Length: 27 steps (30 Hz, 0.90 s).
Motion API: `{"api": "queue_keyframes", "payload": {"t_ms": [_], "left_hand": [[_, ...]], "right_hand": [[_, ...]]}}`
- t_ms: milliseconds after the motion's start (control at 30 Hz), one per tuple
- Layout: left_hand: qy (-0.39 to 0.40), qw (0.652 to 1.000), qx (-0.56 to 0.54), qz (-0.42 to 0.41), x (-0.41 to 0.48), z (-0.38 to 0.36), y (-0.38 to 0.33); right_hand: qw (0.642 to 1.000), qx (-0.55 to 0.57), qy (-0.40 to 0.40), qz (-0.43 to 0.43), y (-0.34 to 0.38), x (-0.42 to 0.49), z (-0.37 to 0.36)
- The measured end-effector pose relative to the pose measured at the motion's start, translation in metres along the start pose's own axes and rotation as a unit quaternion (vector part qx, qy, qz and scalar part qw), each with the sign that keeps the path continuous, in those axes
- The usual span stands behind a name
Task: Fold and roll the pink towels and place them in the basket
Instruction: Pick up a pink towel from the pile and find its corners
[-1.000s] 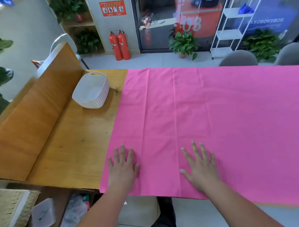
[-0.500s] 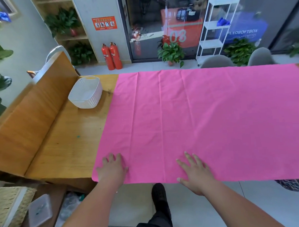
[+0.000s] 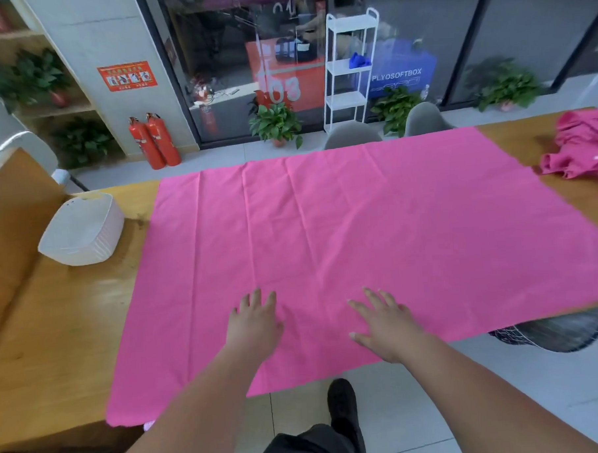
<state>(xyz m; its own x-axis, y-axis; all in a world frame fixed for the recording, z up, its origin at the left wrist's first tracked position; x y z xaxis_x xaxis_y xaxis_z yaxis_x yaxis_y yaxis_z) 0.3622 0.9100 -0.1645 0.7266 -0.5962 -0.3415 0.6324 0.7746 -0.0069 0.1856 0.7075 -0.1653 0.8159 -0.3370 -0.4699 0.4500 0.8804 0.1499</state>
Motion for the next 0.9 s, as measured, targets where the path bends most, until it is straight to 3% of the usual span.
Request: {"api": "queue_keyframes", "payload": {"t_ms": [267,367,500,733,900], "left_hand": [[0.000,0.993,0.016,-0.116,0.085,0.017,-0.140],[0.006,0.990,0.016,-0.140,0.114,0.020,-0.188],[0.019,0.986,0.021,-0.166,0.142,0.027,-0.249],[0.032,0.978,0.042,-0.203,0.165,0.027,-0.325],[0.027,0.979,0.052,-0.194,0.164,0.026,-0.362]], "right_hand": [[0.986,0.036,0.049,-0.158,-0.134,0.022,-0.004],[0.988,0.019,0.070,-0.137,-0.166,0.027,0.019],[0.991,0.016,0.040,-0.127,-0.217,0.042,0.060],[0.985,0.008,0.064,-0.162,-0.301,0.033,0.044],[0.990,0.016,-0.006,-0.137,-0.343,0.032,0.072]]}}
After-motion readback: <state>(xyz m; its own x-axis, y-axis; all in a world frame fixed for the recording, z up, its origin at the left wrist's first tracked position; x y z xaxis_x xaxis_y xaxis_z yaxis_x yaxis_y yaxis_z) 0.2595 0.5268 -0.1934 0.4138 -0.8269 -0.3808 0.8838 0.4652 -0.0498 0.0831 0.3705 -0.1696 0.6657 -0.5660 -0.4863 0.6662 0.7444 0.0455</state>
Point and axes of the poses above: each hand's wrist, its own x-axis towards the middle knuckle, its own z-axis out of the back of the hand, y = z × x, the point moved 9 cm from there along x, towards the middle knuckle, and after that the axes turned 3 degrees about x, right-handed, at the moved point
